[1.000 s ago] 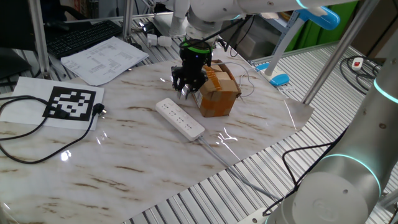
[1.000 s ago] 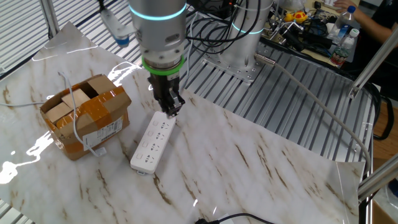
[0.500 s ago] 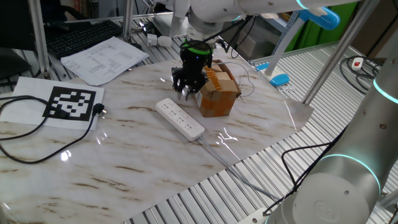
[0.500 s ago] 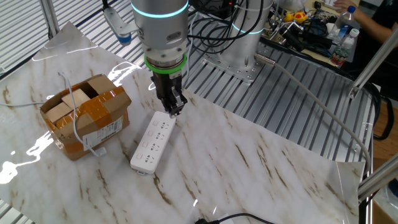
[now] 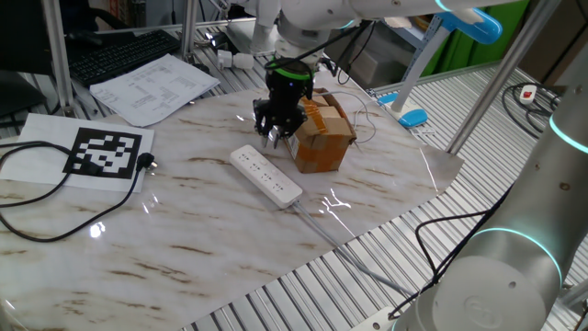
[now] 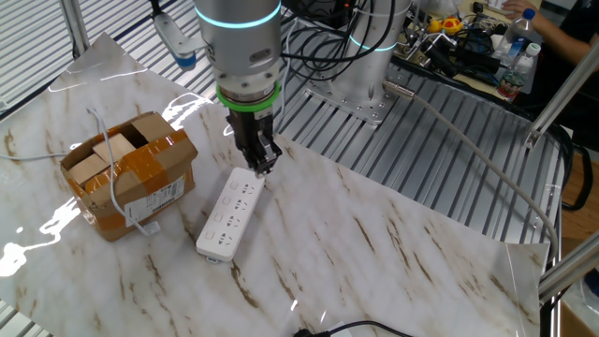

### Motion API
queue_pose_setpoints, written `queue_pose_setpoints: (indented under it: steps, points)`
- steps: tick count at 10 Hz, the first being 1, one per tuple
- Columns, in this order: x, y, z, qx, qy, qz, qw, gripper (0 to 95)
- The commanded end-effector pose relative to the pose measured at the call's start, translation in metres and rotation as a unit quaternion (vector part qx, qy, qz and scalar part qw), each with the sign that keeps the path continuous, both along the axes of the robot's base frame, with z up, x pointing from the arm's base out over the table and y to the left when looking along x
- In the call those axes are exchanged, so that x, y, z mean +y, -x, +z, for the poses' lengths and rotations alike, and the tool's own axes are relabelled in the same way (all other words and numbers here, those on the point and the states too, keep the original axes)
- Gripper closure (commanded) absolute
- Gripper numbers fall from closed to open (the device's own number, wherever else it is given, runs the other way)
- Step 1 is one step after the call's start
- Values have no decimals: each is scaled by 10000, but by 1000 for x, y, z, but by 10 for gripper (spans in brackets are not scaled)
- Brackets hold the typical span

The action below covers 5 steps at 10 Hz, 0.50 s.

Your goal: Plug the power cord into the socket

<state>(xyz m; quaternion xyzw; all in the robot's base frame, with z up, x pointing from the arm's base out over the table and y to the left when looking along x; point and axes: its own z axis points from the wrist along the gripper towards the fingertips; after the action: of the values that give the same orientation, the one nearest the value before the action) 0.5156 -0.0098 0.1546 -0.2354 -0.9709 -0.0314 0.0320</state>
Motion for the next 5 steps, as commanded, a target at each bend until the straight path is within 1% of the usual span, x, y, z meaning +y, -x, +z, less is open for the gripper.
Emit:
queue_pose_setpoints:
  steps: [1, 3, 4, 5]
  points:
    - [1, 0, 0, 20, 9, 3, 10000, 760]
    - [3, 0, 1, 29, 0, 55, 10000, 760]
    - [4, 0, -1, 14, -9, 230, 9997, 760]
    - [4, 0, -1, 15, -8, 308, 9995, 760]
